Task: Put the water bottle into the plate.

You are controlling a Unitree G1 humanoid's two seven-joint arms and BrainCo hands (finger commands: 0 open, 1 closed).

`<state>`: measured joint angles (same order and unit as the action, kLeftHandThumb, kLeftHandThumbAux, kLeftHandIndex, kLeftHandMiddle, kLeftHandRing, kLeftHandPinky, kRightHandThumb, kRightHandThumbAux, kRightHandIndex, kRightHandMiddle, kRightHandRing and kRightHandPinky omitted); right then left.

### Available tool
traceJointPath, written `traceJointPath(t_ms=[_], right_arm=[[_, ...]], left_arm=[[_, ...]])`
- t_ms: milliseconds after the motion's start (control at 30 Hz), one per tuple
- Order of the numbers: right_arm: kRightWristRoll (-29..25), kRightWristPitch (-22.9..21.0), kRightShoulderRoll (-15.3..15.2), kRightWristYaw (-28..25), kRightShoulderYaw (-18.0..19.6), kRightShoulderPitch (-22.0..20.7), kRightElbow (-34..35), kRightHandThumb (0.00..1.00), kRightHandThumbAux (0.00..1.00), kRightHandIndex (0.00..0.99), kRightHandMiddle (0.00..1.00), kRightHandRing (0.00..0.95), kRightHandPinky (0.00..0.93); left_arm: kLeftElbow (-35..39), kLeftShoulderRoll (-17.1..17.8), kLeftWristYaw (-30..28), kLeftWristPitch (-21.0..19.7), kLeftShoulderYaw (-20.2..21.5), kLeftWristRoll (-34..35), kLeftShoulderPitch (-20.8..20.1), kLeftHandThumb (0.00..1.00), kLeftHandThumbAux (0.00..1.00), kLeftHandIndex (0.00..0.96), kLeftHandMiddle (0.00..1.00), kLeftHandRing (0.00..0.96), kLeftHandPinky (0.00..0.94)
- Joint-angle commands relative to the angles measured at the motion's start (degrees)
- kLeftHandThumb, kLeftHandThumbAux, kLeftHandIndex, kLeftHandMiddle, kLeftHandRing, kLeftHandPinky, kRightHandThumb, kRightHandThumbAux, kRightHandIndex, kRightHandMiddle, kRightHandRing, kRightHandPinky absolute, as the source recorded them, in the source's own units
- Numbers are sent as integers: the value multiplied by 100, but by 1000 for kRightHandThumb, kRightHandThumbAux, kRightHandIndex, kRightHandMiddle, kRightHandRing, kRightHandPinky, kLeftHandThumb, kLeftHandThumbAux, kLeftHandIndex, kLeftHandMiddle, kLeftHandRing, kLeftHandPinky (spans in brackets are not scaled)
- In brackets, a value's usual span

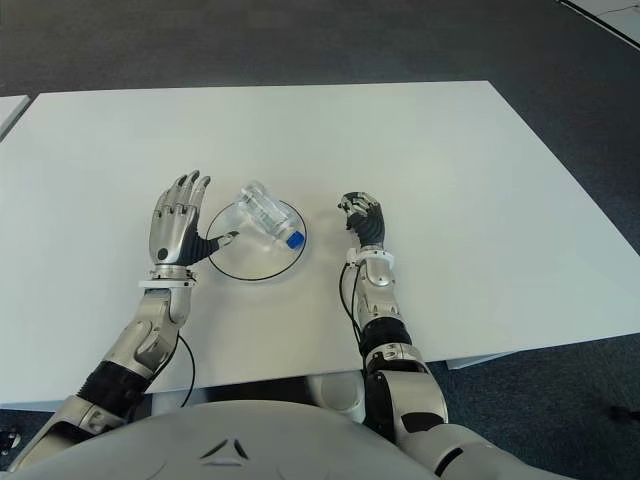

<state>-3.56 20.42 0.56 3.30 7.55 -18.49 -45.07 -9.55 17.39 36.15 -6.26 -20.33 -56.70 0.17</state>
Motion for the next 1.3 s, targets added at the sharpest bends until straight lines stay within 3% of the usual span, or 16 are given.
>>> traceJointPath(t_ms=[33,333,533,733,967,1300], right_arm=[[-12,-405,65,41,8,324,-225,845,678,428,561,774,758],[-13,-400,91,62,12,358,-189,845,678,429,558,775,758],[-8,-418,103,81,9,377,-163,845,678,429,559,775,760],[-43,-445,106,48,25,376,-173,845,678,429,561,775,758],[-69,-427,119,13,46,396,-158,845,678,429,557,770,749],[-44,-381,114,-2,33,409,-167,845,678,429,555,773,757]], left_arm=[[-87,127,-185,-8,-131,-121,-63,90,660,0,0,0,0],[-85,89,-205,-2,-121,-13,-90,92,658,0,0,0,0],[-51,-3,-201,125,23,341,-20,41,649,0,0,0,0],[-806,-106,-231,1000,594,1668,-76,4,638,0,0,0,0],[-957,-353,-389,1308,918,2454,-58,2,639,0,0,0,0],[-1031,-606,-305,1454,1266,2912,72,35,685,0,0,0,0]])
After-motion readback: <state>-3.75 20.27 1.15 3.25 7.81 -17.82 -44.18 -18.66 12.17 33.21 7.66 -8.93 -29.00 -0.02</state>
